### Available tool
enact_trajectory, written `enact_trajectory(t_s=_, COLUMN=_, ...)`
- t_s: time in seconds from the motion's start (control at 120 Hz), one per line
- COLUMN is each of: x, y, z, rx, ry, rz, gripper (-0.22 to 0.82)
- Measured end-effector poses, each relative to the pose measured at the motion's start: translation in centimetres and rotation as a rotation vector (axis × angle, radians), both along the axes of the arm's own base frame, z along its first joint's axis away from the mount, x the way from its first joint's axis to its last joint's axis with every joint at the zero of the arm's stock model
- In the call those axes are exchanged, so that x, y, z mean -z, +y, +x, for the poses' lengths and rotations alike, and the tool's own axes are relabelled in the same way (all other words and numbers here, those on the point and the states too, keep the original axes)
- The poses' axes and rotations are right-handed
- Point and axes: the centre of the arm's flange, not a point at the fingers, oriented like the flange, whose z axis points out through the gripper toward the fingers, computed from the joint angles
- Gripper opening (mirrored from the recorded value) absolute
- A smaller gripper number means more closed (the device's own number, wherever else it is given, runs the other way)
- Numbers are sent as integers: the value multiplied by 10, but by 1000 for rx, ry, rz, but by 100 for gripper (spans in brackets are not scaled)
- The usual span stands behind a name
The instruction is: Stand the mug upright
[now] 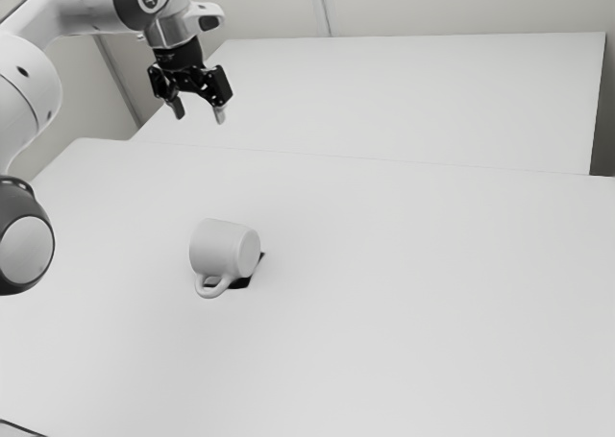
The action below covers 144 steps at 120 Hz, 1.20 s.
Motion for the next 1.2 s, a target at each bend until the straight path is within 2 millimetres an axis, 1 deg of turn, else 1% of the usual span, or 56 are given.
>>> enact_trajectory(t_s=0.167, x=-6, y=6, z=-4, rx=4, ry=-2, rz=0, gripper=60)
enact_trajectory(t_s=0.2, x=-2, y=7, z=-4, rx=3, ry=7, rz=-3, gripper=60)
enact_trajectory(t_s=0.25, x=10, y=12, z=-4, rx=-2, ry=23, rz=-7, gripper=60)
enact_trajectory(t_s=0.3, x=14, y=19, z=-13, rx=-12, ry=31, rz=-25, gripper=60)
enact_trajectory(t_s=0.342, x=18, y=23, z=-27, rx=-18, ry=39, rz=-45, gripper=60)
enact_trajectory(t_s=0.392, x=26, y=42, z=-48, rx=-58, ry=47, rz=-91, gripper=60)
enact_trajectory(t_s=0.45, x=43, y=69, z=-75, rx=-118, ry=47, rz=-168, gripper=60)
enact_trajectory(t_s=0.517, x=63, y=94, z=-94, rx=-178, ry=29, rz=-255, gripper=60)
enact_trajectory(t_s=0.583, x=84, y=118, z=-105, rx=-234, ry=-3, rz=-332, gripper=60)
enact_trajectory(t_s=0.667, x=105, y=148, z=-112, rx=-295, ry=-56, rz=-410, gripper=60)
enact_trajectory(t_s=0.717, x=120, y=166, z=-114, rx=-329, ry=-80, rz=-450, gripper=60)
enact_trajectory(t_s=0.75, x=132, y=173, z=-112, rx=-343, ry=-92, rz=-473, gripper=60)
enact_trajectory(t_s=0.775, x=139, y=172, z=-108, rx=-341, ry=-100, rz=-490, gripper=61)
enact_trajectory(t_s=0.792, x=143, y=168, z=-105, rx=-334, ry=-104, rz=-501, gripper=61)
enact_trajectory(t_s=0.875, x=165, y=126, z=-90, rx=-261, ry=-109, rz=-564, gripper=60)
enact_trajectory(t_s=0.917, x=177, y=114, z=-87, rx=-242, ry=-111, rz=-589, gripper=60)
enact_trajectory(t_s=0.95, x=185, y=113, z=-87, rx=-239, ry=-116, rz=-606, gripper=60)
enact_trajectory(t_s=1.075, x=208, y=119, z=-90, rx=-238, ry=-145, rz=-652, gripper=60)
enact_trajectory(t_s=1.2, x=222, y=121, z=-96, rx=-214, ry=-165, rz=-676, gripper=60)
